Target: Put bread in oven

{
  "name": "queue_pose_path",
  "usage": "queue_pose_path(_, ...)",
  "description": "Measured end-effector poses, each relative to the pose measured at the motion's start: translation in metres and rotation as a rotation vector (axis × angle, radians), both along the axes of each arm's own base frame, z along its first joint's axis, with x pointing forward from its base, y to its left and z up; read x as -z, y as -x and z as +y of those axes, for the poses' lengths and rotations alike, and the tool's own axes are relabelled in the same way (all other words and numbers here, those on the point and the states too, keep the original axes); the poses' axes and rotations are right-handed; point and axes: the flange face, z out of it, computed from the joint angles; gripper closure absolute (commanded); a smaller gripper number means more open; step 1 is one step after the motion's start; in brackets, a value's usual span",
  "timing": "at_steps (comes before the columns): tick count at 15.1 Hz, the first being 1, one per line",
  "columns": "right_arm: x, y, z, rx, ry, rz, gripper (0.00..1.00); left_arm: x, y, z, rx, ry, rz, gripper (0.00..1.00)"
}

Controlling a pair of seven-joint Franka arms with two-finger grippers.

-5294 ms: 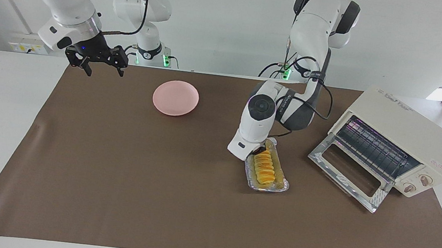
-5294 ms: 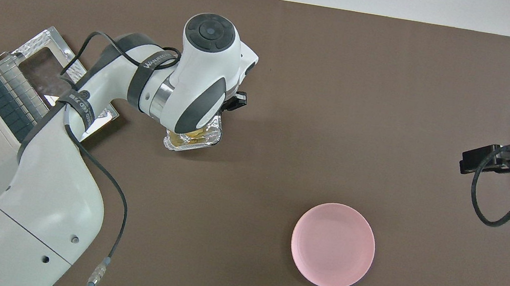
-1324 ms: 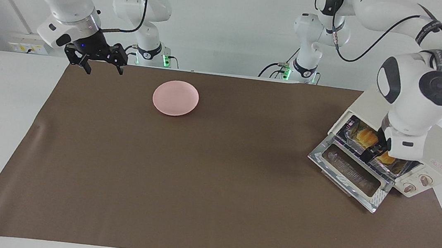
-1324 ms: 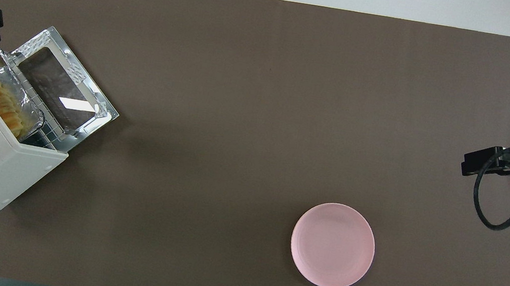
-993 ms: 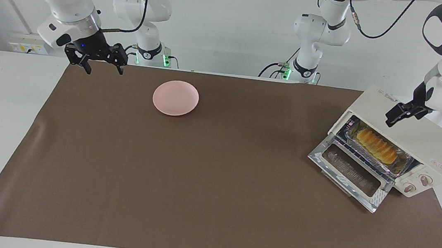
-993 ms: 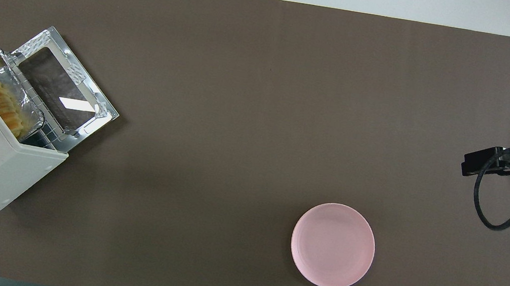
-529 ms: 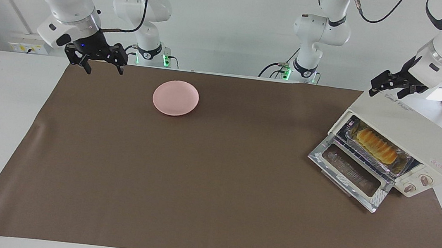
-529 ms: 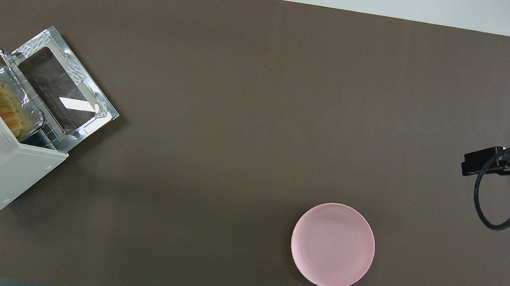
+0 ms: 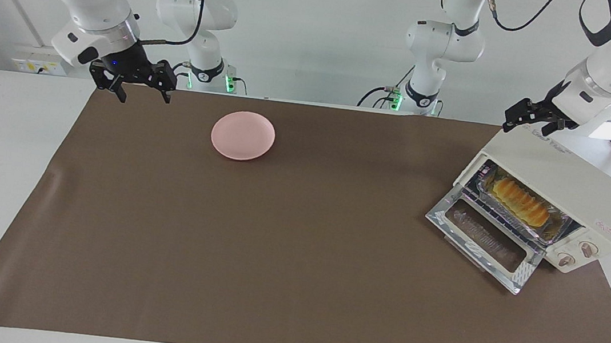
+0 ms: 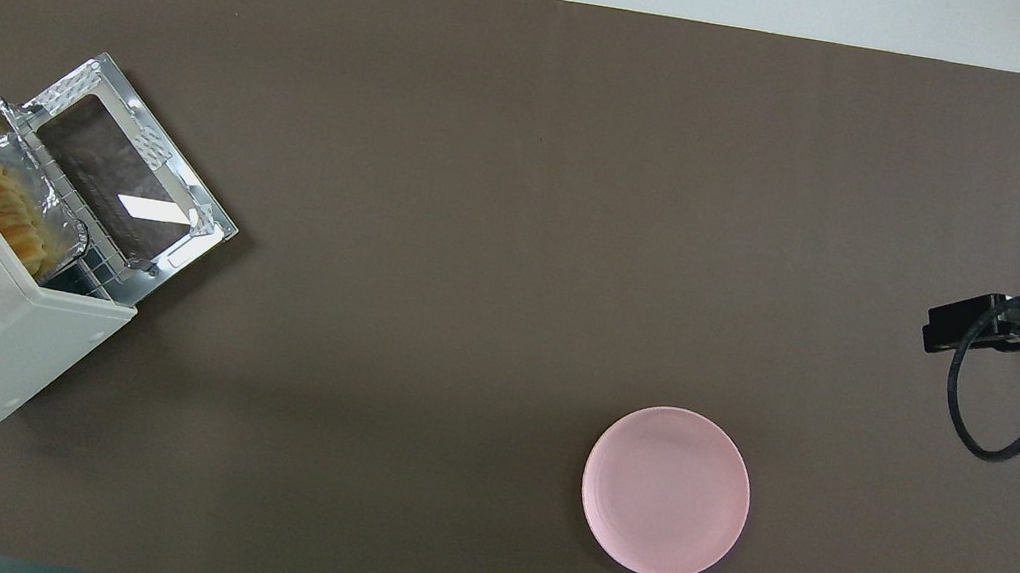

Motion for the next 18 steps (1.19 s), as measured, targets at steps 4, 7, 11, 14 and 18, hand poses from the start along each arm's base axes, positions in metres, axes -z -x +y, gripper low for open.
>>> queue_pose_path(4,0.000,0.000,0.000,0.000,0.000,0.000,0.00,0.001,0.004,0.003,-0.004,0.003,-0.044,0.00)
queue_pose_path(7,0.000,0.000,0.000,0.000,0.000,0.000,0.00,0.001,0.000,0.007,-0.013,0.004,-0.082,0.00)
queue_pose_path(11,0.000,0.000,0.000,0.000,0.000,0.000,0.00,0.001,-0.003,0.002,-0.004,0.004,-0.107,0.00)
queue_pose_path(14,0.000,0.000,0.000,0.000,0.000,0.000,0.00,0.008,-0.002,-0.007,0.014,0.005,-0.099,0.00)
queue_pose_path(18,0.000,0.000,0.000,0.000,0.000,0.000,0.00,0.011,0.000,-0.025,0.048,0.006,-0.104,0.00)
